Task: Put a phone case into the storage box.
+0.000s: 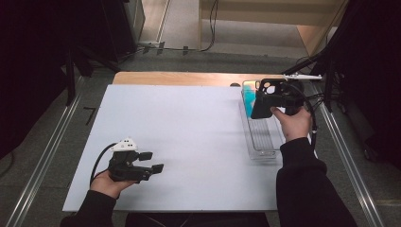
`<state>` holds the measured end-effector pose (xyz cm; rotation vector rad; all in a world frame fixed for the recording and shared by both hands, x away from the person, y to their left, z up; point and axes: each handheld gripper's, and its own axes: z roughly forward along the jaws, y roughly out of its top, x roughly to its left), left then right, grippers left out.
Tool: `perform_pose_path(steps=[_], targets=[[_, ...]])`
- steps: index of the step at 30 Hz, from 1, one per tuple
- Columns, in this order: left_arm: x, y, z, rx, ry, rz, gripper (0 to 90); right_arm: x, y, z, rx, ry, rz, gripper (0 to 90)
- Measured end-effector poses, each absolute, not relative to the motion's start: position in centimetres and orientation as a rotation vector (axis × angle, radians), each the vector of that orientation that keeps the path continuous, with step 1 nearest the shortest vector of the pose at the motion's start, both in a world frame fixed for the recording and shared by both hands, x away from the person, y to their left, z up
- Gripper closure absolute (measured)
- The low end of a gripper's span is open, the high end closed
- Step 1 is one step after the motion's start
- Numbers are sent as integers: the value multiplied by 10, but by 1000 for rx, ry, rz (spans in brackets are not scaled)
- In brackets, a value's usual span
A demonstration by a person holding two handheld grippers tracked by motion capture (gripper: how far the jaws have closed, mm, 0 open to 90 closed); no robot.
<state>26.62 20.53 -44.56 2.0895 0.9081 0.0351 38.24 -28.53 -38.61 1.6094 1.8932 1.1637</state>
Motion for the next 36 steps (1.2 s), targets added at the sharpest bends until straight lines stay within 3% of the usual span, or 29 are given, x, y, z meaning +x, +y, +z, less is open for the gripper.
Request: perform_pose_path(steps=[18, 36], targets=[[267, 205, -448, 2089, 920, 39, 301, 425, -272, -430, 1691, 1944, 1063, 146], [272, 205, -451, 2095, 925, 27, 301, 459, -268, -446, 1717, 1920, 1009, 150]])
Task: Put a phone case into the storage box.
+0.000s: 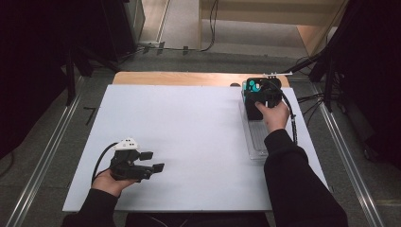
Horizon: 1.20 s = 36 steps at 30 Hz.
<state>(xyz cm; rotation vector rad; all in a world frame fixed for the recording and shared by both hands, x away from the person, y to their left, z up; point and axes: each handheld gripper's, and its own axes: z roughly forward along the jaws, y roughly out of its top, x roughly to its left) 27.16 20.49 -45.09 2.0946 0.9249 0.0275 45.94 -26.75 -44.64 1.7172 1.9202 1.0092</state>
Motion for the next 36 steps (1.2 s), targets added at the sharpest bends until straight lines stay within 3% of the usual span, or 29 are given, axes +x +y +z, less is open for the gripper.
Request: perform_pose_path(steps=[22, 27, 36], targets=[[274, 212, -446, 2073, 940, 49, 302, 470, -261, -450, 1696, 1896, 970, 136], [273, 212, -446, 2073, 939, 48, 302, 470, -258, -451, 1638, 1920, 955, 0], [274, 212, -447, 2073, 940, 43, 302, 466, -260, -446, 1655, 1942, 987, 0]])
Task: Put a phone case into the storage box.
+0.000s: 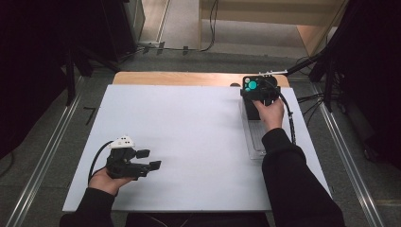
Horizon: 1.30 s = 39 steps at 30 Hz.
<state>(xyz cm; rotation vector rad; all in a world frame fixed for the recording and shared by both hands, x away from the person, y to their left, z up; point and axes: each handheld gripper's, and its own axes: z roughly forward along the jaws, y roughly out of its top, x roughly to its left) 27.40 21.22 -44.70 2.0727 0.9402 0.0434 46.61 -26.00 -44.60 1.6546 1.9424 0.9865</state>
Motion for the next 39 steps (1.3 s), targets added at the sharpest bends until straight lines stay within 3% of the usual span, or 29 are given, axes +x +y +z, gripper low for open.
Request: perform_pose_path(steps=[21, 36, 39], targets=[[274, 213, -444, 2070, 924, 40, 302, 418, -241, -404, 1543, 2063, 1131, 0], [279, 217, -443, 2063, 924, 28, 302, 391, -200, -409, 1408, 2325, 1213, 0], [279, 217, -443, 2069, 916, 26, 302, 384, -195, -409, 1396, 2342, 1219, 117]])
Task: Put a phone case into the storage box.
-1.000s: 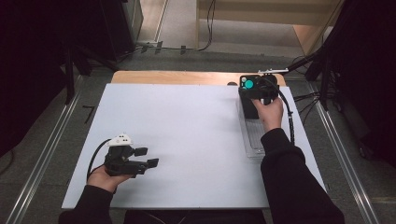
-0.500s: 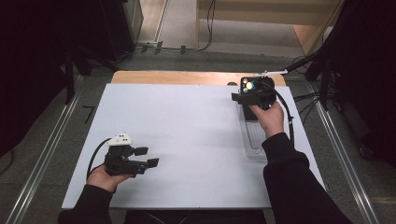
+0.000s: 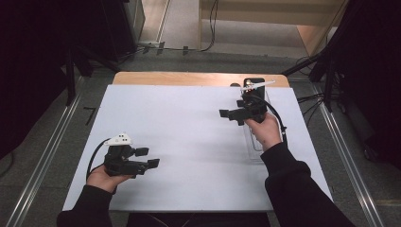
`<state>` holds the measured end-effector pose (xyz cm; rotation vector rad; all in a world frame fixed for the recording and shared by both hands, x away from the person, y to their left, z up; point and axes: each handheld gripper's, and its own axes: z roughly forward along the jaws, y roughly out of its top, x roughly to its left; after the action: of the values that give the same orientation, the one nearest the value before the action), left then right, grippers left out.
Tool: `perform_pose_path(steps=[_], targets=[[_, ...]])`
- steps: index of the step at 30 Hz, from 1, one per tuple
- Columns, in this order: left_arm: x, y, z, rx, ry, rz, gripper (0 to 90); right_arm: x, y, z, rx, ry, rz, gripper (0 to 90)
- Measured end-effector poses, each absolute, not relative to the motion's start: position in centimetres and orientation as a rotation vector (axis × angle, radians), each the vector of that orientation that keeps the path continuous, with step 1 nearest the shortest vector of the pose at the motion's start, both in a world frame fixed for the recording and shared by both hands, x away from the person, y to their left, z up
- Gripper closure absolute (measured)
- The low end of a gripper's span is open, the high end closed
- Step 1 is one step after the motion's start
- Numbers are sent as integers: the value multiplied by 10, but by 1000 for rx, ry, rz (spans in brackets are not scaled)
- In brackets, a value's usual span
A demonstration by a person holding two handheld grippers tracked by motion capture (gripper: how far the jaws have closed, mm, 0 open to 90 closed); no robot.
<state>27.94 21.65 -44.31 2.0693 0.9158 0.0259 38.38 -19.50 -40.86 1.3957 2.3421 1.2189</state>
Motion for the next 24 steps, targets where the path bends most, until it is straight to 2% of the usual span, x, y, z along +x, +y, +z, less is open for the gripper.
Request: perform_pose_path(steps=[10, 12, 24], targets=[[280, 214, -443, 2070, 893, 6, 302, 356, -193, -411, 1305, 2426, 1246, 139], [280, 213, -443, 2072, 891, 3, 302, 350, -194, -411, 1287, 2443, 1237, 209], [279, 211, -443, 2064, 865, -25, 302, 316, -194, -422, 1226, 2568, 1232, 233]])
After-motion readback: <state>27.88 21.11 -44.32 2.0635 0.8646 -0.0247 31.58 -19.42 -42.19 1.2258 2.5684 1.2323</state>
